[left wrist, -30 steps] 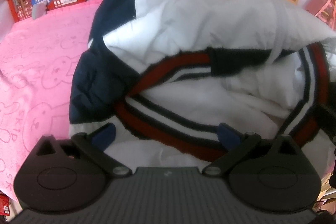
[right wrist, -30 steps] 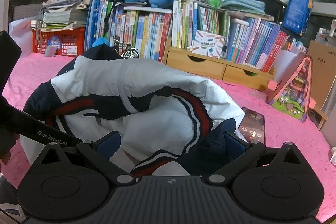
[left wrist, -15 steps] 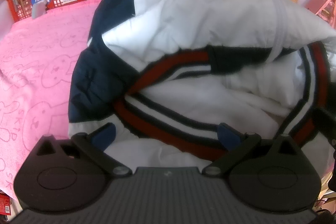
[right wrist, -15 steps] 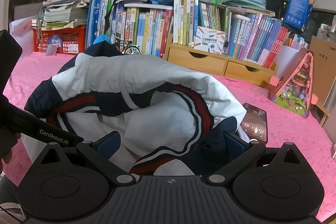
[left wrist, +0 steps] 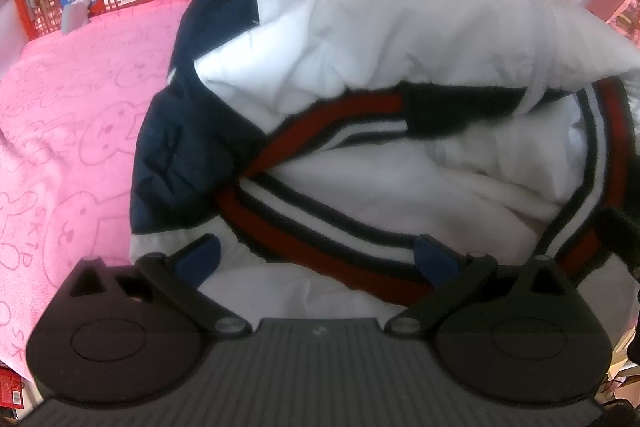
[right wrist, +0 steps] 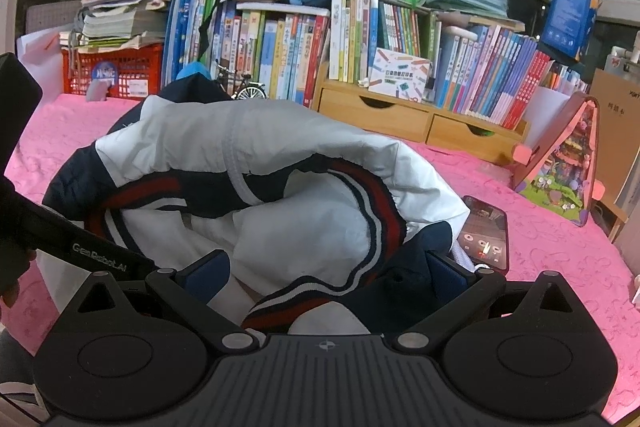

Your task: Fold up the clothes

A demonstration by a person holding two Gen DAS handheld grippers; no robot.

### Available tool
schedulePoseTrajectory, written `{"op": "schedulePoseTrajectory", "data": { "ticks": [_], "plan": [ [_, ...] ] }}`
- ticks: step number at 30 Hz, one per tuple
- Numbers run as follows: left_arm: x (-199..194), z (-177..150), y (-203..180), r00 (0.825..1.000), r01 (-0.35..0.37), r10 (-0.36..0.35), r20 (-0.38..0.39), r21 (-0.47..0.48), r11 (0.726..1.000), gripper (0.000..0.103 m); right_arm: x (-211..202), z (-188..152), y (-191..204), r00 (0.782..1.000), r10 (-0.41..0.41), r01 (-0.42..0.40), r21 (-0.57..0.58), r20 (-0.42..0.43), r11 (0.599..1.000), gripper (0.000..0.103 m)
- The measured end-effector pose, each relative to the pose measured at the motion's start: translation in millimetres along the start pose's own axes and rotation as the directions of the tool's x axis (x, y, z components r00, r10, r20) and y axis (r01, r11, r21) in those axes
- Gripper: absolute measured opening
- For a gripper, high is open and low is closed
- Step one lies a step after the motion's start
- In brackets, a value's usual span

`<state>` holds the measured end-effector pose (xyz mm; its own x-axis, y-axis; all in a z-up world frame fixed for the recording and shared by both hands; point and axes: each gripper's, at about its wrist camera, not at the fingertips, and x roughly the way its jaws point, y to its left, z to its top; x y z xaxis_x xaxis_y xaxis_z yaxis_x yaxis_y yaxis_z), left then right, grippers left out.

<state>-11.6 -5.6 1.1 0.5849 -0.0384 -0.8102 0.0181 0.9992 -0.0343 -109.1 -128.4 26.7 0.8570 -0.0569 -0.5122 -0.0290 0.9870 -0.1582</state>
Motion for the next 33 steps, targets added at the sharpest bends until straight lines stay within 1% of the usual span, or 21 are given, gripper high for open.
{"op": "schedulePoseTrajectory", "data": {
  "ticks": [2, 5, 9, 10, 12, 14, 16, 18, 20, 21, 23, 25, 27, 28, 30, 33],
  "plan": [
    [1, 0, 1, 1.000, -0.001, 0.001, 0.000, -0.003, 1.000, 0.103, -1, 1, -2, 1.000, -0.017, 0.017, 0.000, 0.014, 1.000, 0.103],
    [0, 3, 1, 1.000, 0.000, 0.000, 0.004, -0.005, 1.000, 0.103, -4, 2, -7, 0.995, -0.070, 0.071, -0.017, 0.069, 0.997, 0.103],
    [0, 8, 7, 1.000, -0.007, 0.007, 0.020, -0.012, 1.000, 0.103, -5, 3, -10, 0.974, -0.159, 0.175, -0.090, 0.159, 0.980, 0.103],
    [-1, 8, 7, 1.000, -0.012, 0.012, 0.025, -0.009, 1.000, 0.103, -4, 3, -10, 0.970, -0.170, 0.190, -0.110, 0.175, 0.975, 0.103],
    [-2, 10, 6, 0.999, -0.023, 0.023, 0.035, 0.000, 1.000, 0.103, -1, 1, -7, 0.962, -0.166, 0.205, -0.175, 0.216, 0.963, 0.103],
    [-2, 12, 5, 0.999, -0.030, 0.029, 0.045, 0.007, 1.000, 0.103, 2, -1, 1, 0.957, -0.132, 0.199, -0.253, 0.258, 0.947, 0.103],
    [-4, 14, 6, 0.997, -0.040, 0.039, 0.060, 0.013, 0.999, 0.103, 10, -3, 10, 0.956, -0.091, 0.187, -0.339, 0.280, 0.922, 0.103],
    [-6, 16, 8, 0.996, -0.047, 0.046, 0.074, 0.012, 0.999, 0.103, 27, -4, 23, 0.957, -0.067, 0.192, -0.445, 0.282, 0.875, 0.103],
    [-8, 19, 11, 0.995, -0.052, 0.051, 0.088, 0.008, 0.999, 0.103, 48, -5, 34, 0.958, -0.063, 0.210, -0.538, 0.278, 0.816, 0.103],
    [-10, 21, 12, 0.993, -0.064, 0.062, 0.098, 0.008, 0.998, 0.103, 60, -5, 40, 0.956, -0.070, 0.231, -0.583, 0.286, 0.779, 0.103],
    [-15, 23, 13, 0.989, -0.088, 0.085, 0.124, 0.017, 0.996, 0.103, 76, 1, 44, 0.947, -0.060, 0.259, -0.636, 0.316, 0.727, 0.102],
    [-19, 28, 16, 0.984, -0.108, 0.102, 0.146, 0.031, 0.994, 0.103, 83, 15, 43, 0.932, -0.065, 0.292, -0.633, 0.357, 0.717, 0.102],
    [-22, 33, 18, 0.980, -0.126, 0.116, 0.160, 0.051, 0.991, 0.103, 87, 37, 39, 0.904, -0.097, 0.348, -0.585, 0.417, 0.733, 0.102],
    [-23, 37, 17, 0.977, -0.146, 0.134, 0.168, 0.061, 0.987, 0.103, 87, 49, 35, 0.891, -0.109, 0.368, -0.560, 0.441, 0.742, 0.102],
    [-25, 43, 17, 0.970, -0.172, 0.155, 0.188, 0.081, 0.982, 0.103, 84, 74, 23, 0.870, -0.119, 0.377, -0.491, 0.478, 0.786, 0.102],
    [-26, 47, 17, 0.965, -0.187, 0.163, 0.207, 0.102, 0.977, 0.103, 82, 106, 1, 0.861, -0.124, 0.343, -0.382, 0.494, 0.858, 0.103]
  ]
}}
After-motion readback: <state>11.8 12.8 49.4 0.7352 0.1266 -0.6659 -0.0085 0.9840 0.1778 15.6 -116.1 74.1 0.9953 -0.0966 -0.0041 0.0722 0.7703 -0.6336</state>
